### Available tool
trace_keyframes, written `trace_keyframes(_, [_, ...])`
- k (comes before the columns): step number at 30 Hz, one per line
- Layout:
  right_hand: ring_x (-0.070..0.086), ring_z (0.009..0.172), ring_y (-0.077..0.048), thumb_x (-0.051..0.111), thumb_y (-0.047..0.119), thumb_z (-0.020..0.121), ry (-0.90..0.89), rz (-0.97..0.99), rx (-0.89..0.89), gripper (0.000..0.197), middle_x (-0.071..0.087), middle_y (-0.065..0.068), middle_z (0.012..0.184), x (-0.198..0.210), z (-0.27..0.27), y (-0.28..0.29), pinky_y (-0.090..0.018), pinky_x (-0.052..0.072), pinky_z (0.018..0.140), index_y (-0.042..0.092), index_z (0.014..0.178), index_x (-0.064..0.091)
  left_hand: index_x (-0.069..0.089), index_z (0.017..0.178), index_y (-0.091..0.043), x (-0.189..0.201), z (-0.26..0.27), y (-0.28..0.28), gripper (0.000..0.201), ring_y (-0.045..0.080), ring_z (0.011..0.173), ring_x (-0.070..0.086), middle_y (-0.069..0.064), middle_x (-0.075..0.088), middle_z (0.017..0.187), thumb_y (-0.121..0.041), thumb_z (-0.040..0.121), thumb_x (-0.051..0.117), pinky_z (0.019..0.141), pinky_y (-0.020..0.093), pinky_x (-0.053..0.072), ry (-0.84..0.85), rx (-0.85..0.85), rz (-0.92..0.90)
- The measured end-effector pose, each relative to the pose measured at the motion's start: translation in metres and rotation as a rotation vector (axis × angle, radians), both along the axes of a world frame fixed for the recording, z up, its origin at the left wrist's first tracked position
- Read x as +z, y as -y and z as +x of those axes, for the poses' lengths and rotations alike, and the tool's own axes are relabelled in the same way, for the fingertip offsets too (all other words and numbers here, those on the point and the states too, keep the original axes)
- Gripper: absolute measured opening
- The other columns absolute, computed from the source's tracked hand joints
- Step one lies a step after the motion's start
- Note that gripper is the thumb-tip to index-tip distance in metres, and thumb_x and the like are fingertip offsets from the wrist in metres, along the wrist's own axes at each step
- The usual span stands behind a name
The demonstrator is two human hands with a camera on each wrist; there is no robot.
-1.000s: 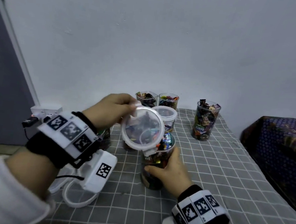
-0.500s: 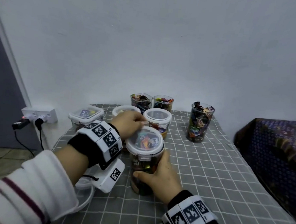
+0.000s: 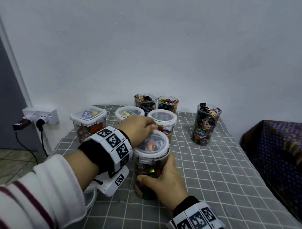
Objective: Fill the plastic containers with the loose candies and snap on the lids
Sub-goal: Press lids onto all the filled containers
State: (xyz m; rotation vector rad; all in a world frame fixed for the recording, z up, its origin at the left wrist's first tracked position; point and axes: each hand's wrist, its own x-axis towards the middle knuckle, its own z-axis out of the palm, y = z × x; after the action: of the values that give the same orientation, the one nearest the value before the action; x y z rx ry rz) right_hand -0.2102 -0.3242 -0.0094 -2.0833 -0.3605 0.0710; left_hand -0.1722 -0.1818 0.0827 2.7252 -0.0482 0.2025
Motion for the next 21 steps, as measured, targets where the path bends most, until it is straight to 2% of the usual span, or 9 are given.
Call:
trace_keyframes(2, [0.051,0.115,-0.015,0.081,0.038,0.064,0.0,-0.007,0.002,0.076,0.052,0.005,0.124,0.0,0.0,0.0,-0.033,0.044,0.098,0.027,0.121,0.032,0.061,0.121,-0.027,0.003,-0.001,0.0,0.033,0.023,0.112,0.055,0.002,0.063,0.121,-0.036,0.099,0.038,0.094,0.039,0.045,-0.029,0.001,0.153])
trace_keyframes(4, [0.051,0.115,-0.014,0.081,0.039,0.064,0.002,-0.005,0.007,0.075,0.052,0.006,0.124,-0.001,0.0,0.0,-0.033,0.044,0.098,0.027,0.12,0.032,0.057,0.125,-0.03,0.007,-0.003,0.002,0.034,0.023,0.113,0.055,0.001,0.061,0.123,-0.038,0.099,0.036,0.092,0.039,0.046,0.014,0.014,0.286])
trace_keyframes(6, [0.051,0.114,-0.013,0.081,0.039,0.065,0.005,-0.004,0.01,0.075,0.052,0.007,0.123,0.0,0.0,0.0,-0.032,0.044,0.097,0.028,0.12,0.032,0.054,0.128,-0.031,0.011,-0.009,0.004,0.036,0.021,0.112,0.055,-0.001,0.06,0.122,-0.041,0.098,0.038,0.09,0.037,0.047,0.104,0.011,0.299])
trace_keyframes(8, [0.051,0.114,-0.013,0.081,0.04,0.065,0.01,-0.003,0.008,0.075,0.051,0.008,0.123,0.0,0.0,0.001,-0.032,0.044,0.097,0.029,0.121,0.032,0.058,0.123,-0.033,0.015,-0.018,0.006,0.038,0.018,0.107,0.057,-0.003,0.064,0.116,-0.05,0.095,0.037,0.084,0.034,0.047,0.142,-0.009,0.258])
trace_keyframes(10, [0.05,0.116,-0.013,0.081,0.04,0.064,0.008,0.006,0.009,0.077,0.051,0.008,0.125,-0.002,0.001,0.001,-0.034,0.044,0.099,0.029,0.122,0.032,0.061,0.119,-0.036,0.02,-0.03,0.011,0.05,0.017,0.105,0.058,-0.004,0.066,0.11,-0.065,0.089,0.034,0.078,0.029,0.044,0.078,-0.034,0.258])
trace_keyframes(12, [0.052,0.116,-0.013,0.08,0.041,0.064,-0.001,0.004,0.01,0.079,0.052,0.007,0.125,-0.004,0.001,0.0,-0.037,0.045,0.098,0.029,0.124,0.03,0.06,0.12,-0.036,0.023,-0.039,0.015,0.062,0.016,0.108,0.057,-0.004,0.065,0.114,-0.076,0.08,0.034,0.076,0.029,0.041,-0.012,-0.064,0.321])
trace_keyframes(15, [0.054,0.112,-0.015,0.08,0.042,0.063,-0.009,-0.004,0.002,0.08,0.054,0.007,0.122,-0.006,0.002,-0.001,-0.038,0.047,0.094,0.032,0.124,0.028,0.057,0.124,-0.031,0.026,-0.043,0.018,0.059,0.016,0.112,0.055,-0.004,0.062,0.121,-0.07,0.08,0.047,0.081,0.028,0.041,-0.069,-0.097,0.338])
trace_keyframes(18, [0.054,0.114,-0.016,0.08,0.043,0.063,-0.003,-0.007,-0.005,0.081,0.054,0.006,0.123,-0.007,0.002,-0.001,-0.038,0.046,0.094,0.03,0.125,0.029,0.054,0.13,-0.035,0.029,-0.042,0.015,0.058,0.014,0.117,0.052,-0.005,0.06,0.126,-0.063,0.079,0.056,0.09,0.027,0.041,-0.094,-0.128,0.223])
trace_keyframes(21, [0.054,0.113,-0.015,0.08,0.042,0.064,-0.004,-0.002,-0.001,0.078,0.054,0.007,0.123,-0.006,0.001,0.0,-0.037,0.047,0.095,0.035,0.121,0.028,0.051,0.13,-0.039,0.028,-0.042,0.015,0.06,0.011,0.12,0.05,-0.01,0.056,0.131,-0.062,0.076,0.061,0.095,0.028,0.042,-0.072,-0.167,0.194])
